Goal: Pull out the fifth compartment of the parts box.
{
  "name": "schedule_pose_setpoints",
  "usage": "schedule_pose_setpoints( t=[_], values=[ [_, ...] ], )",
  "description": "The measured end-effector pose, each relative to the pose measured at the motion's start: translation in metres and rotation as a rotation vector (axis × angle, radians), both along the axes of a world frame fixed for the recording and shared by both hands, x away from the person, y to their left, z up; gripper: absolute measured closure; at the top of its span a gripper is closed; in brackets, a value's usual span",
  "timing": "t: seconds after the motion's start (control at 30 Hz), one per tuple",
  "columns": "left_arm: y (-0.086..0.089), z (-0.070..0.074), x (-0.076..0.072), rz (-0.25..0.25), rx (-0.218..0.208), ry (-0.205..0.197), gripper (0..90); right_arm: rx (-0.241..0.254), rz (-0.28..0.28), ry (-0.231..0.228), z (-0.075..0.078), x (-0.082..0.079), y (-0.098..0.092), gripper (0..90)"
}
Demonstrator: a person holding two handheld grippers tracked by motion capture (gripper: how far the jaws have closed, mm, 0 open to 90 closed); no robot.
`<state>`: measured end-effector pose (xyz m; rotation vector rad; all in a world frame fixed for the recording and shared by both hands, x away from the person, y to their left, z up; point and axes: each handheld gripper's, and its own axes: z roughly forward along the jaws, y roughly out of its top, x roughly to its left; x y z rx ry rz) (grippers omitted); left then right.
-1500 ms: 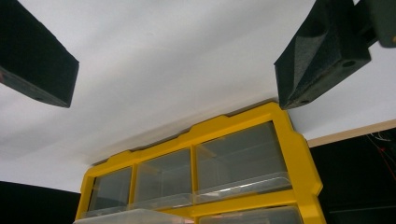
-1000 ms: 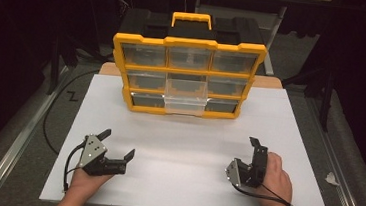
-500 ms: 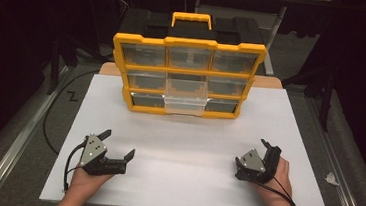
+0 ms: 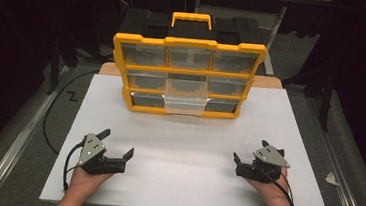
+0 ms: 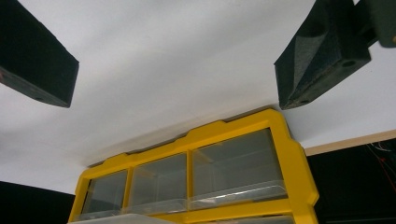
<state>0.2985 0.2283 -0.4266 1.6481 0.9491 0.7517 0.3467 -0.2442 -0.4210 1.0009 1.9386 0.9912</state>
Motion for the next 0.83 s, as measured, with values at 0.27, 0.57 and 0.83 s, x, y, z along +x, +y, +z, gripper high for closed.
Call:
schedule_pose_setpoints(
  t=[0.27,0.57,0.83],
  values=[
    [0.001,0.0,0.001,0.004,-0.021,0.002,0.3,0.195,0.001,-0.032,0.009,-0.009,-0.016,1.2],
    [0.002,0.0,0.003,0.004,-0.04,0.018,0.3,0.333,0.012,-0.009,0.006,-0.014,-0.03,1.1],
    [0.001,-0.001,0.004,0.007,-0.027,0.023,0.3,0.3,0.019,0.011,0.001,-0.012,-0.024,1.1]
  ],
)
